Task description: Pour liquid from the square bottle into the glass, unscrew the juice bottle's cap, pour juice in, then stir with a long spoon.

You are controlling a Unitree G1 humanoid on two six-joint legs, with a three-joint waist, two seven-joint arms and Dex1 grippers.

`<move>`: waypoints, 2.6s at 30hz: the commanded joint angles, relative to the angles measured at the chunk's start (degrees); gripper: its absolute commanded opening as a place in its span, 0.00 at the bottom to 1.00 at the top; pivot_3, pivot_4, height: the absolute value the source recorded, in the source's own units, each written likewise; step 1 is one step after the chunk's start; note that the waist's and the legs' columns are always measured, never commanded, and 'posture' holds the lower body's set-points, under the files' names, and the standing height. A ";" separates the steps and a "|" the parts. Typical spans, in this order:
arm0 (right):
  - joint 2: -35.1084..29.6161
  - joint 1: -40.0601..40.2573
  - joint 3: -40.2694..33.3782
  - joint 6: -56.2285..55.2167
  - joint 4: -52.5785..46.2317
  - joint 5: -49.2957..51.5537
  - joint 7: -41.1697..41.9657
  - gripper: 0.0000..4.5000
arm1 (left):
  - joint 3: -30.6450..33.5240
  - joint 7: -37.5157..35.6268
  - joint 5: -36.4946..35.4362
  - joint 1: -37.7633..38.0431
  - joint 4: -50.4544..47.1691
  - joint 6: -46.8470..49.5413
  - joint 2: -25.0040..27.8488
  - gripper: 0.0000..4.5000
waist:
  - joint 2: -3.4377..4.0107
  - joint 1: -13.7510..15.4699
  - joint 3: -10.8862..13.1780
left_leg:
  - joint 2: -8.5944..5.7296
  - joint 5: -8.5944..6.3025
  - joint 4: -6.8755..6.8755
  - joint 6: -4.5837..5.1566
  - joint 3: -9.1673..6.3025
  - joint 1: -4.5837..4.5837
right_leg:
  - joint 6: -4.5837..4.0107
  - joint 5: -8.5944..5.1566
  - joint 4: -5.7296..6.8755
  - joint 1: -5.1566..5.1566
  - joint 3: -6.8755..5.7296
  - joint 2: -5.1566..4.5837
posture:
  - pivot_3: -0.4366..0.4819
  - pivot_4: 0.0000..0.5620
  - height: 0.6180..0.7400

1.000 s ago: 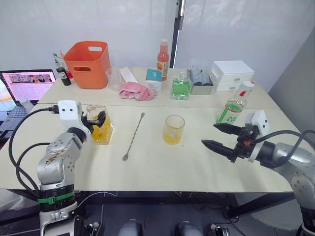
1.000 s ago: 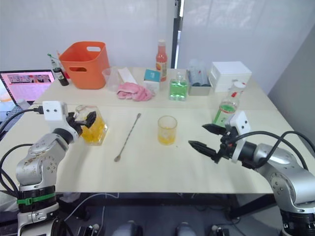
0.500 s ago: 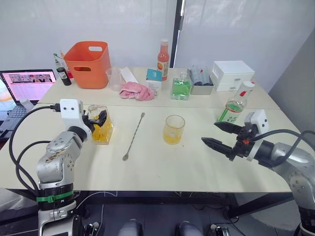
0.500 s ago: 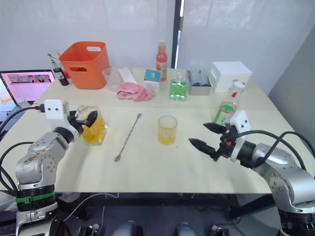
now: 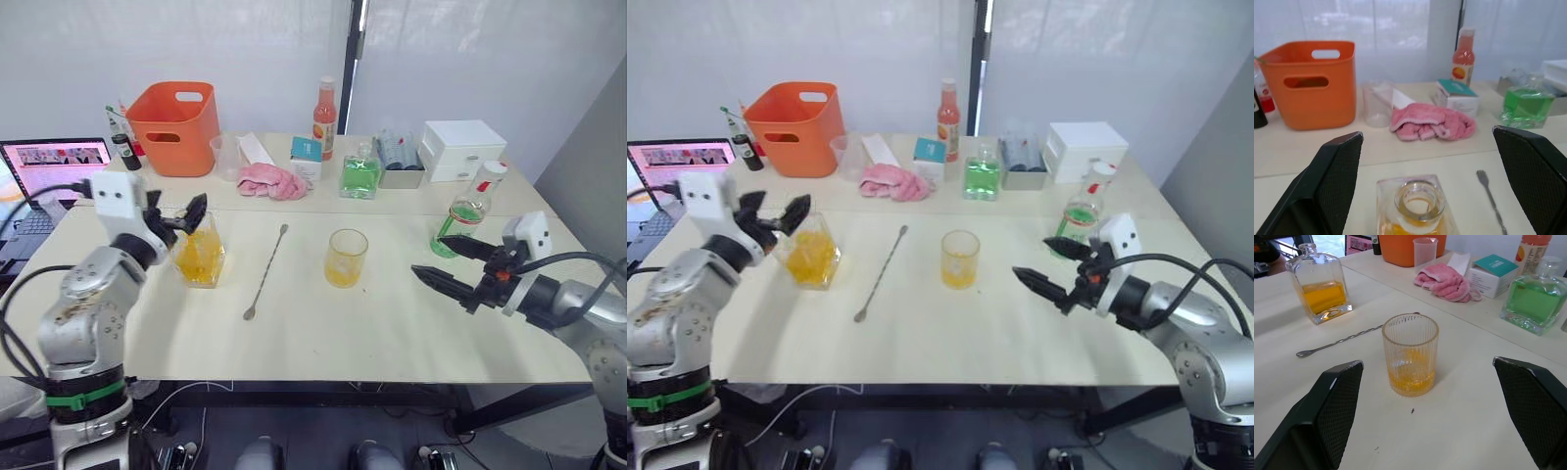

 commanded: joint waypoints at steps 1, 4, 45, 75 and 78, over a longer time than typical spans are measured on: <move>-1.94 1.23 -5.06 -0.92 1.15 0.06 0.30 1.00 | 7.68 -7.61 -8.72 4.57 -1.84 3.83 4.78 1.00 | 0.00 -0.05 0.00 | 0.02 0.00 -0.01 0.00 0.00 0.00 | 0.00 0.00 -0.04 0.01 -0.01 0.01 | 0.48 0.27 0.79; -3.02 3.26 -7.84 -1.42 3.03 -1.32 -0.22 1.00 | 13.60 -16.56 -13.99 11.97 -0.04 4.58 9.67 1.00 | 0.01 -0.30 0.00 | 0.06 -0.01 -0.15 0.01 0.09 0.03 | -0.02 -0.01 -0.16 -0.01 0.02 0.00 | 0.48 0.27 0.79; 5.19 4.12 -8.15 -1.93 3.05 -11.86 -19.87 1.00 | 3.48 -40.37 -7.06 32.38 10.22 -22.66 8.10 1.00 | 0.05 -0.24 -0.04 | 0.28 -0.01 -0.56 -0.01 0.93 0.18 | -0.21 -0.13 -0.35 -0.12 0.14 -0.11 | 0.48 0.27 0.79; 11.19 -39.22 3.57 -17.88 54.16 -23.53 -19.94 1.00 | -14.77 -28.76 -22.00 13.59 -11.42 -4.58 7.13 1.00 | 0.07 -1.46 -0.03 | 0.04 0.06 -0.75 0.00 0.88 0.13 | -0.12 -0.06 -0.37 -0.13 0.21 0.02 | 0.48 0.27 0.79; 11.32 -40.55 3.65 -19.46 56.68 -24.09 -19.68 0.95 | -14.54 -28.50 -22.23 13.57 -11.53 -4.47 7.26 1.00 | 0.07 -1.34 -0.03 | 0.03 0.06 -0.74 0.00 0.88 0.12 | -0.12 -0.06 -0.37 -0.13 0.20 0.00 | 0.48 0.27 0.79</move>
